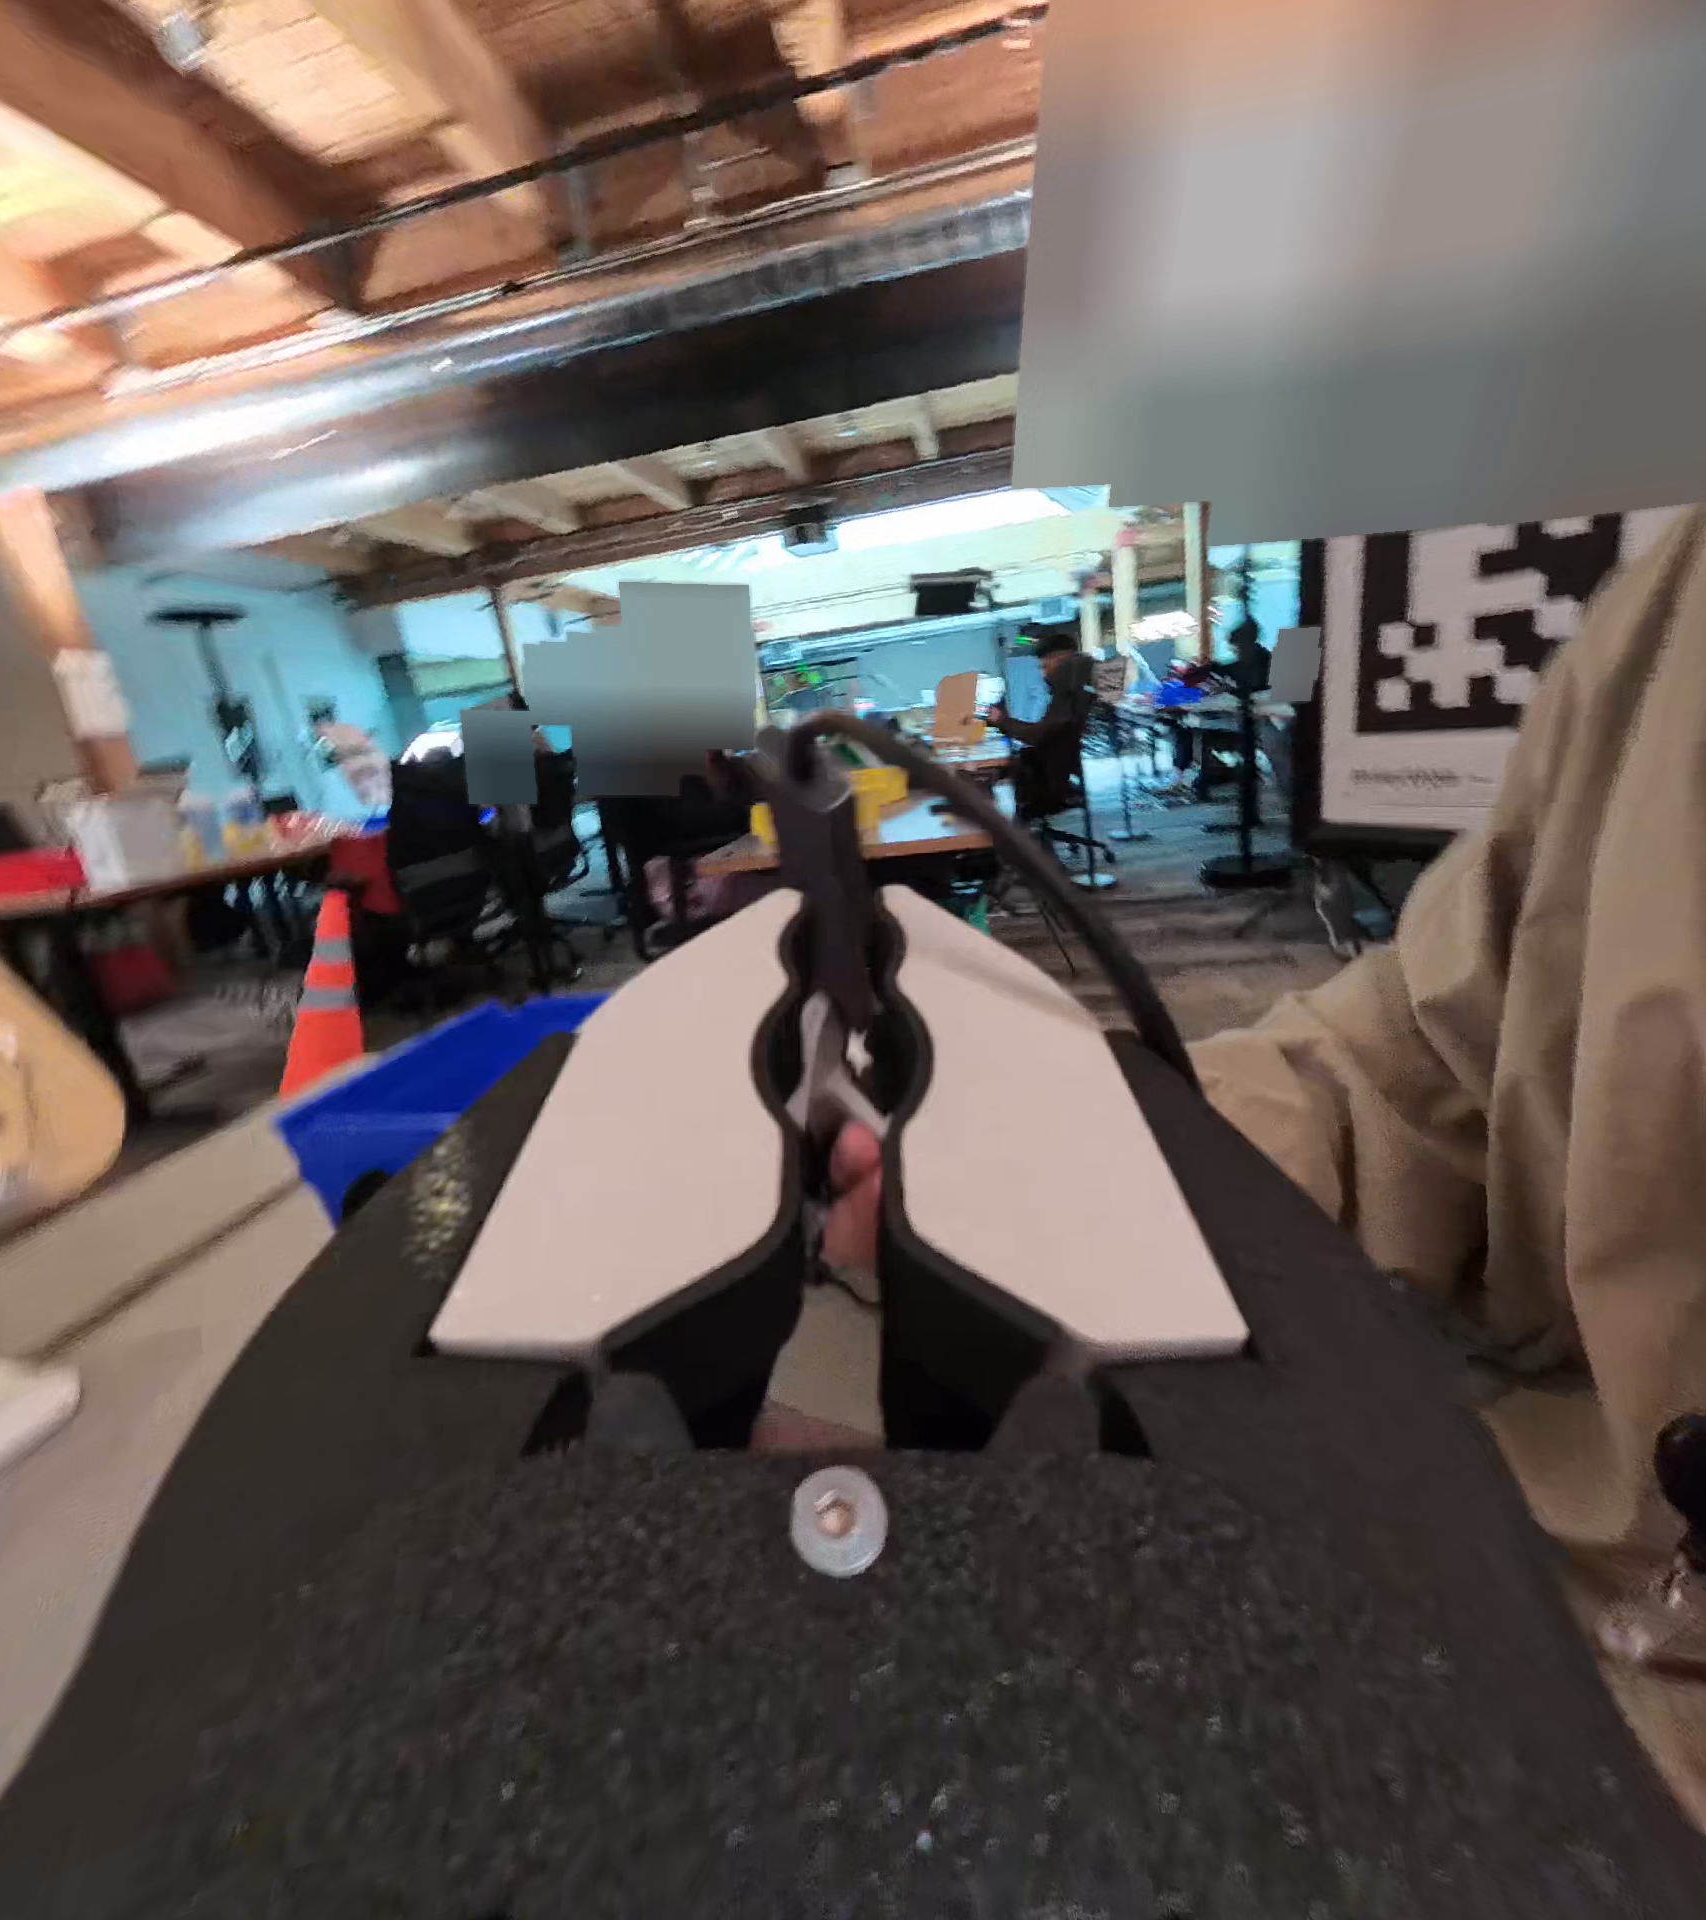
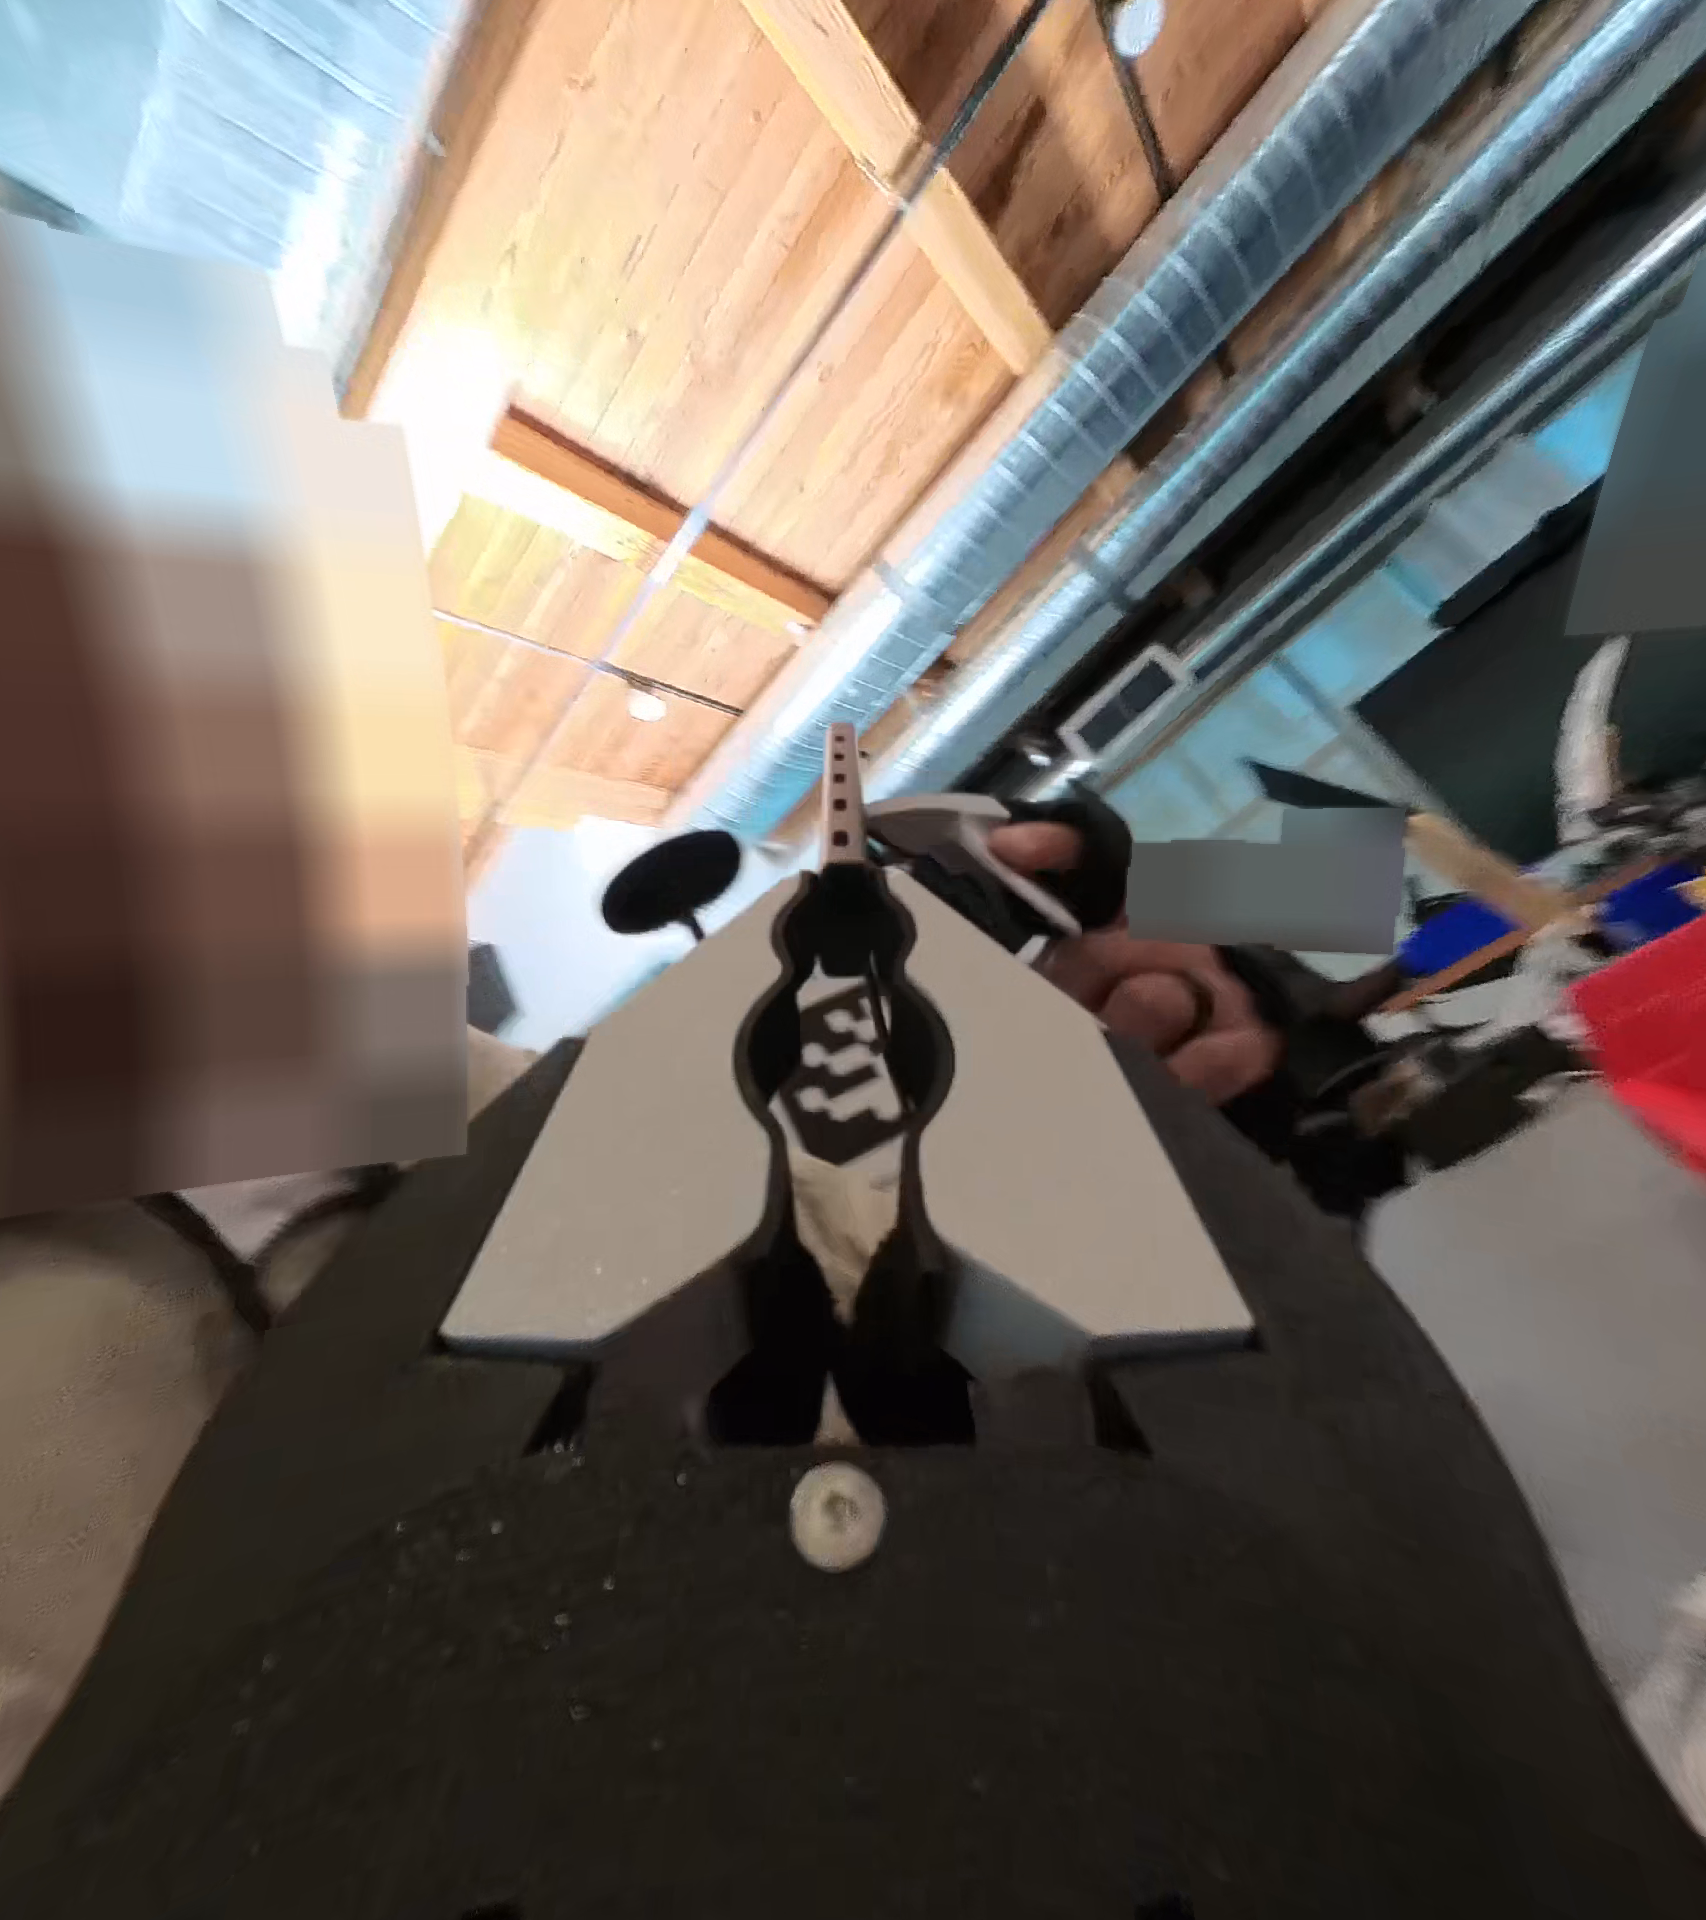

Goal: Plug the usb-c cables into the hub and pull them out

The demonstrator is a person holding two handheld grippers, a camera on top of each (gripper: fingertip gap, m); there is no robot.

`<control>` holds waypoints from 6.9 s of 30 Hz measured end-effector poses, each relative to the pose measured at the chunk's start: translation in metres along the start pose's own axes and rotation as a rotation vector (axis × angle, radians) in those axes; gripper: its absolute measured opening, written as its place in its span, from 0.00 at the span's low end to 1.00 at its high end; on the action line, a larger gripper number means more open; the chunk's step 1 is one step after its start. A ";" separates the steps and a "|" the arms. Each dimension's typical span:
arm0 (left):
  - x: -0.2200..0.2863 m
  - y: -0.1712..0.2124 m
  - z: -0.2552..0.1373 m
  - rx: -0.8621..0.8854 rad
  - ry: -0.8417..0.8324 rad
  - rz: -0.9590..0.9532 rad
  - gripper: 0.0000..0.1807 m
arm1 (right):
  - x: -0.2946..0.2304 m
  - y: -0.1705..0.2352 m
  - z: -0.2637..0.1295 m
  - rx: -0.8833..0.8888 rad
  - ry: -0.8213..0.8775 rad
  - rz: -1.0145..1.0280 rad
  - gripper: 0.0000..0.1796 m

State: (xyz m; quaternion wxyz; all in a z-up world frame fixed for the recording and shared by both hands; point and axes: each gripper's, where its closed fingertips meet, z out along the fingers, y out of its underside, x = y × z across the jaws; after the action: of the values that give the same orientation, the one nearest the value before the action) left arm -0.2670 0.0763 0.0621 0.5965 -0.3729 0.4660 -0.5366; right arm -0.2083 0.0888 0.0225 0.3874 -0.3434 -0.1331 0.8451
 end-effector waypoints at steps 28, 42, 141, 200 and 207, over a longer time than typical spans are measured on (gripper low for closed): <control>0.023 0.071 -0.037 -0.008 -0.306 -0.402 0.19 | 0.022 0.074 0.002 -0.523 0.214 -0.683 0.05; 0.041 0.073 -0.035 -0.093 -0.244 -0.222 0.06 | 0.024 0.083 -0.011 -0.618 0.162 -0.564 0.05; -0.016 0.146 -0.053 -0.573 -0.472 0.556 0.05 | 0.087 0.077 -0.013 -0.637 0.727 -0.706 0.05; -0.017 0.166 -0.060 -0.757 -0.457 0.715 0.06 | 0.103 0.093 -0.033 -0.698 0.873 -0.542 0.07; -0.017 0.169 -0.063 -0.775 -0.448 0.727 0.06 | 0.100 0.089 -0.033 -0.678 0.868 -0.542 0.07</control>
State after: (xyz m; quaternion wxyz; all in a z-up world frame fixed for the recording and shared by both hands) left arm -0.2778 0.1210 -0.1130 0.6467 -0.4845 0.5891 0.0046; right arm -0.2827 0.1033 -0.0927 0.4766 -0.7143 -0.3073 0.4102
